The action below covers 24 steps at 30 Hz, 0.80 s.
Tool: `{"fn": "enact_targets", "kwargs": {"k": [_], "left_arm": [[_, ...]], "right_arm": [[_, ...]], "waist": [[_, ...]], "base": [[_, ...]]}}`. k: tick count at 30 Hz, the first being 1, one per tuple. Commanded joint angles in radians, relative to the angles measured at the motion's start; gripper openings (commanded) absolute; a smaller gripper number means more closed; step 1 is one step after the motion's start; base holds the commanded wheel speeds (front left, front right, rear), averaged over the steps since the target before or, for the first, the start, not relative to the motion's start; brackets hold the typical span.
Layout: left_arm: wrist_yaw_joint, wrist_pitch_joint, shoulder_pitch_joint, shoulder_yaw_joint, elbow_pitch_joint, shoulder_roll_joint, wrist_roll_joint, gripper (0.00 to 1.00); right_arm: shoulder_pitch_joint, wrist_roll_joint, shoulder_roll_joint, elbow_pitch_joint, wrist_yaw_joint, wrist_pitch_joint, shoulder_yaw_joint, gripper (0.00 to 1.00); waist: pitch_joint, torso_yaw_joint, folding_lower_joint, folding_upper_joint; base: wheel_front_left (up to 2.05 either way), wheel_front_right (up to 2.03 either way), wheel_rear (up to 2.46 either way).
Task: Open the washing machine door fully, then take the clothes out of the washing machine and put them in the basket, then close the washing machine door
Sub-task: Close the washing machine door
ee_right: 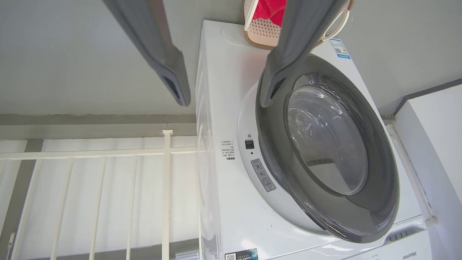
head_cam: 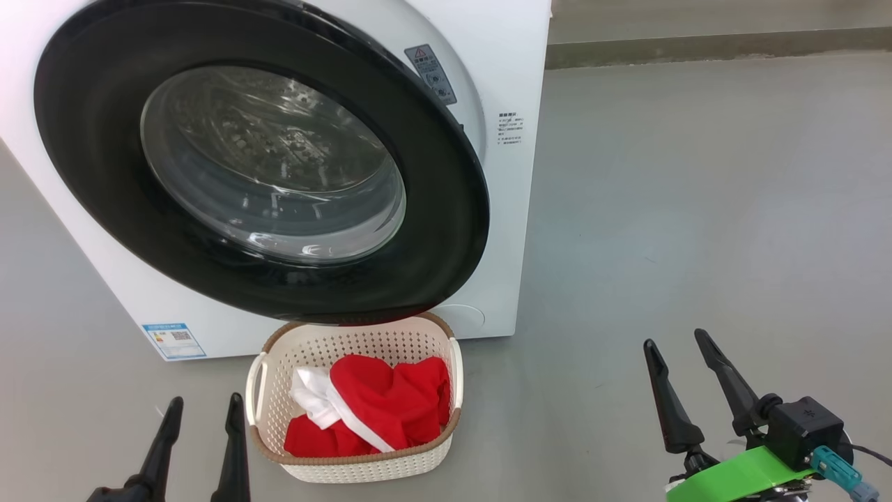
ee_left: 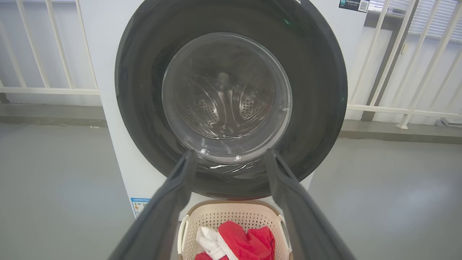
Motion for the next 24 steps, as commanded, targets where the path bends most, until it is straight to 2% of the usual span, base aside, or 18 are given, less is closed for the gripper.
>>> {"fn": "enact_targets", "kwargs": {"k": [1,19,20,22,24], "left_arm": [[-0.002,-0.012,-0.028,0.032,-0.018,0.016,0.007,1.00],[-0.022,-0.012,-0.040,0.017,-0.008,-0.003,0.005,1.00],[-0.022,-0.012,-0.041,0.014,-0.010,-0.004,0.006,1.00],[-0.022,-0.010,-0.044,0.008,-0.016,-0.004,0.008,1.00],[-0.021,-0.007,-0.048,0.000,-0.025,-0.005,0.012,1.00]], "right_arm": [[-0.016,-0.010,-0.004,-0.028,0.006,-0.006,0.019,1.00],[-0.012,-0.010,-0.004,-0.028,0.006,-0.006,0.022,1.00],[-0.012,-0.011,-0.004,-0.028,0.006,-0.006,0.022,0.96],[-0.010,-0.014,-0.004,-0.027,0.006,-0.006,0.022,0.47],[-0.008,-0.014,-0.004,-0.025,0.006,-0.006,0.023,0.20]], "waist": [[0.000,0.000,0.0000,0.0000],[0.006,0.014,0.0000,0.0000],[0.006,0.017,0.0000,0.0000],[0.010,0.027,0.0000,0.0000],[0.014,0.039,0.0000,0.0000]], "base": [[0.00,0.00,0.00],[0.00,0.00,0.00],[0.00,0.00,0.00],[0.00,0.00,0.00],[0.00,0.00,0.00]]}}
